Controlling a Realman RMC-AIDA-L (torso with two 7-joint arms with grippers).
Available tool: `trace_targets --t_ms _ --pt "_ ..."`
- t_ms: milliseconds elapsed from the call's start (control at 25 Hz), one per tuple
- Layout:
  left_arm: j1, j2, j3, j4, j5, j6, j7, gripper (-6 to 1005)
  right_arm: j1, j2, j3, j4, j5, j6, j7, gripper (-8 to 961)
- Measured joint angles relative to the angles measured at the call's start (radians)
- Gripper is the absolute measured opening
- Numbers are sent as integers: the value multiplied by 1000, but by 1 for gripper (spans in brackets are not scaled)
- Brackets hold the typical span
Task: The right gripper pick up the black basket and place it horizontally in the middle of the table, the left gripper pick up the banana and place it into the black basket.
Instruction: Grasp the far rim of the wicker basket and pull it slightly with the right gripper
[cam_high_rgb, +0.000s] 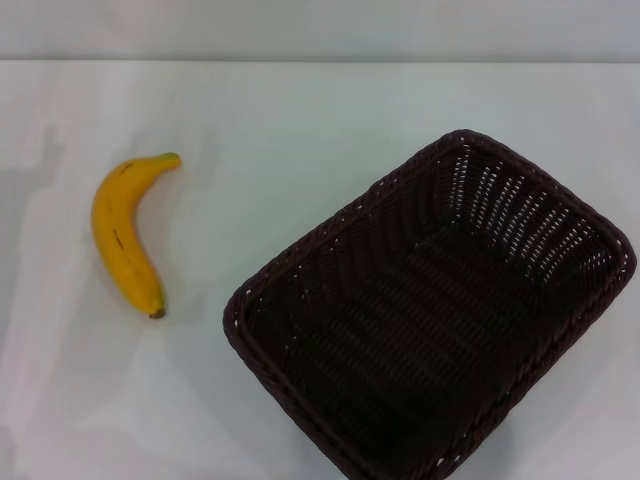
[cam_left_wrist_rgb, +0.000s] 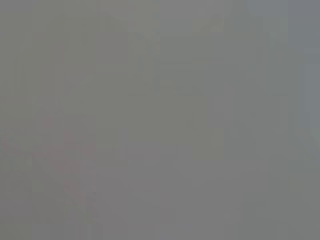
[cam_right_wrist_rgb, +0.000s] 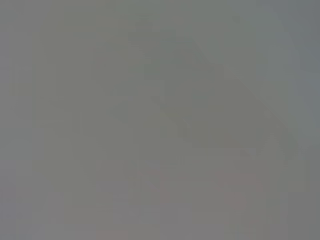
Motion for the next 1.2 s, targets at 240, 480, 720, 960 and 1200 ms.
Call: trace_targets --t_ms 240,480,720,960,1200 --pt "-23 0 -1 -2 -1 10 3 874 4 0 10 0 0 -7 -1 769" --pt "-38 4 -6 2 -3 11 6 873 17 0 12 -7 -4 -9 5 768" --pt "-28 5 -6 3 -4 11 6 873 26 -6 -59 -87 -13 -14 127 767" --pt "-24 8 -6 2 -9 44 8 873 3 -23 -348 -406 -82 -143 518 766" --pt "-1 8 -6 14 -9 49 28 872 17 -123 -530 -809 -411 -288 1109 765"
